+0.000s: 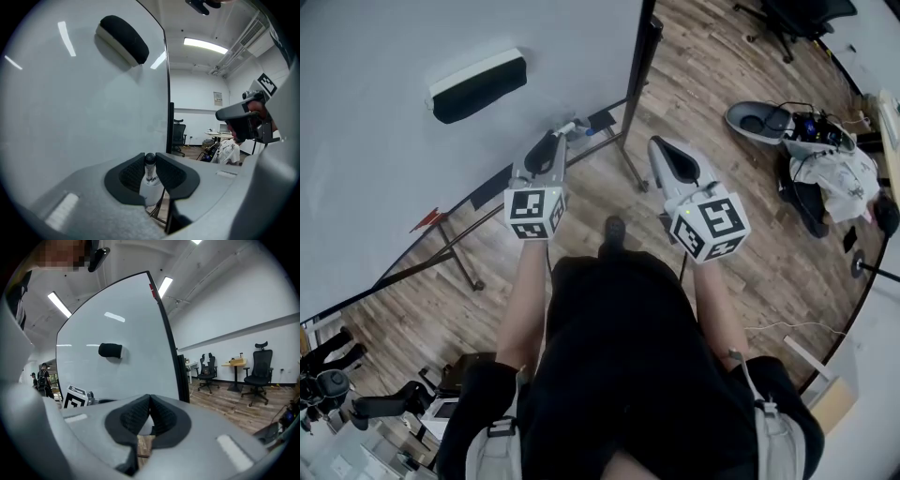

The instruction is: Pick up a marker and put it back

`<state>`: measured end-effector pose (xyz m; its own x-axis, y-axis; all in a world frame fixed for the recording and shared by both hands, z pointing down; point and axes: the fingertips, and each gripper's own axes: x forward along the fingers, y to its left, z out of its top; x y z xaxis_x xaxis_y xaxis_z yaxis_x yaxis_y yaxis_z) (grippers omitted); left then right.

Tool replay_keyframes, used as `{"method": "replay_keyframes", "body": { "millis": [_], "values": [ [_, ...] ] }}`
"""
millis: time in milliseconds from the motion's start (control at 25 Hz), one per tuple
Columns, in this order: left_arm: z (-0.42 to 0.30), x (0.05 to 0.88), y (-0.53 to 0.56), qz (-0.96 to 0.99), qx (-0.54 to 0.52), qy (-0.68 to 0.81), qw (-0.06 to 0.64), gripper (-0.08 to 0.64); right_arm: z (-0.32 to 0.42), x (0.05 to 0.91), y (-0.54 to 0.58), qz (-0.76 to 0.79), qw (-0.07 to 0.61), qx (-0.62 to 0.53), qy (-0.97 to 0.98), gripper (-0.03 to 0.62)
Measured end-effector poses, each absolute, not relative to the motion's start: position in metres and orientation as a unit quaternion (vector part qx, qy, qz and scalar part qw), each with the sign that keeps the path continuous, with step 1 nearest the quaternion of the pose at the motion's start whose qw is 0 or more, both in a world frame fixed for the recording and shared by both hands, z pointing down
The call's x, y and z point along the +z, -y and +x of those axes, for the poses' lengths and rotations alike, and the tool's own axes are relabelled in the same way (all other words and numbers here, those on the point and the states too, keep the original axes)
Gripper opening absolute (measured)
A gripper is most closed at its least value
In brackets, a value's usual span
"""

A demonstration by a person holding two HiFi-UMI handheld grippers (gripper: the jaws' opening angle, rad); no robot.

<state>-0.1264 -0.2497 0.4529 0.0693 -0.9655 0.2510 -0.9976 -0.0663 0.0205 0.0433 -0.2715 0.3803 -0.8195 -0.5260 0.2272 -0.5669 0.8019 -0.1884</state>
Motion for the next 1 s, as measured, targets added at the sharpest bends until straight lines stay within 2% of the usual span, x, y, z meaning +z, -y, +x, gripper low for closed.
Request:
{"method": "replay_keyframes", "body": {
  "millis": [1000],
  "values": [
    [-0.122,0.476,0.256,0.724,0.114,0.669,0.121,0.104,0.058,0.382,0.277,0.298,0.081,0.127,0.943,0.002]
  ]
}}
